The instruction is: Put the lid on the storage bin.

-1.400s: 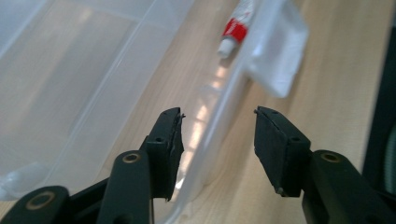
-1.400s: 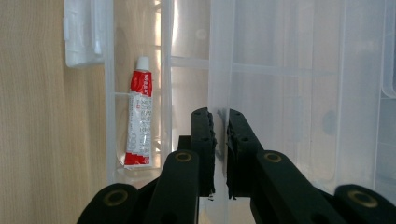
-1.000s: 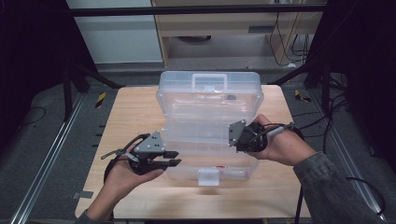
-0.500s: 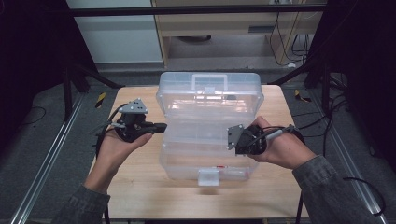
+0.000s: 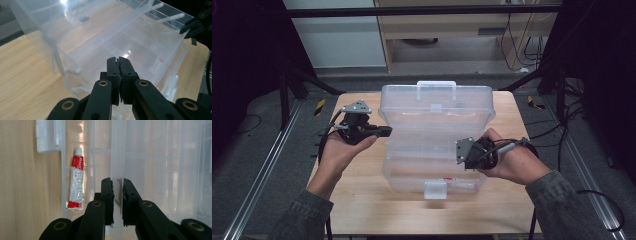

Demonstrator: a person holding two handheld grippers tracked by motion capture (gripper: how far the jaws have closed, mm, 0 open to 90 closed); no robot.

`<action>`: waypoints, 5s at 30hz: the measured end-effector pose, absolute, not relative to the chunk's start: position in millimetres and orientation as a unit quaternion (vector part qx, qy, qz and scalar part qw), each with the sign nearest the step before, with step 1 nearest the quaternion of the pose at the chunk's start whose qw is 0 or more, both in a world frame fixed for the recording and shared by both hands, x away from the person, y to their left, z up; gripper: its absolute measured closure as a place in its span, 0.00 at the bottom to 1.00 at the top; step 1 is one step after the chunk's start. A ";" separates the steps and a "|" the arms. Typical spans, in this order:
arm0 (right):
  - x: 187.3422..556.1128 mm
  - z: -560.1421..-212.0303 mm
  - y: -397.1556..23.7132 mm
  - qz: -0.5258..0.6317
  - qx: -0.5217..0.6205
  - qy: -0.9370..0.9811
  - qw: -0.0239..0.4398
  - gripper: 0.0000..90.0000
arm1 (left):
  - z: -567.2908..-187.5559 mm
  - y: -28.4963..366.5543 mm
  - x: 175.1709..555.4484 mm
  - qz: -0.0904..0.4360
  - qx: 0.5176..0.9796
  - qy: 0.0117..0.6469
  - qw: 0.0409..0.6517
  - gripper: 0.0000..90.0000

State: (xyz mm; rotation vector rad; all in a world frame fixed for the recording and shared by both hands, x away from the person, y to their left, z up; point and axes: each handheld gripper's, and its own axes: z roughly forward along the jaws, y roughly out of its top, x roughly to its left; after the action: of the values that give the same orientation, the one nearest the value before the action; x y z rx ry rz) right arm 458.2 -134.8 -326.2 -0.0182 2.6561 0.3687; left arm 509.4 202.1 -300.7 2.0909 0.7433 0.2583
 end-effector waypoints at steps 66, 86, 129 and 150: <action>408.8 -368.4 -226.1 0.240 0.239 0.891 0.303 0.19 | -364.9 223.7 459.0 0.117 0.828 0.322 0.443 1.00; 413.8 -378.7 -247.4 0.232 0.274 0.881 0.306 0.19 | -377.0 227.7 451.5 0.125 0.833 0.321 0.434 0.99; 550.7 -424.2 -293.6 0.274 0.466 0.793 0.281 0.25 | -430.4 292.4 547.7 0.180 0.825 0.419 0.334 1.00; 609.5 -488.2 -298.3 0.308 0.552 0.737 0.239 0.17 | -479.6 293.8 588.1 0.231 0.776 0.473 0.346 0.62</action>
State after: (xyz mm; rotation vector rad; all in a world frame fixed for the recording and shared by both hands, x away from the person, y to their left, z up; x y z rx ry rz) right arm 609.5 -298.3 -488.2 1.5123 2.0171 0.8442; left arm 588.1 293.8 -479.6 2.0155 1.2290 0.6001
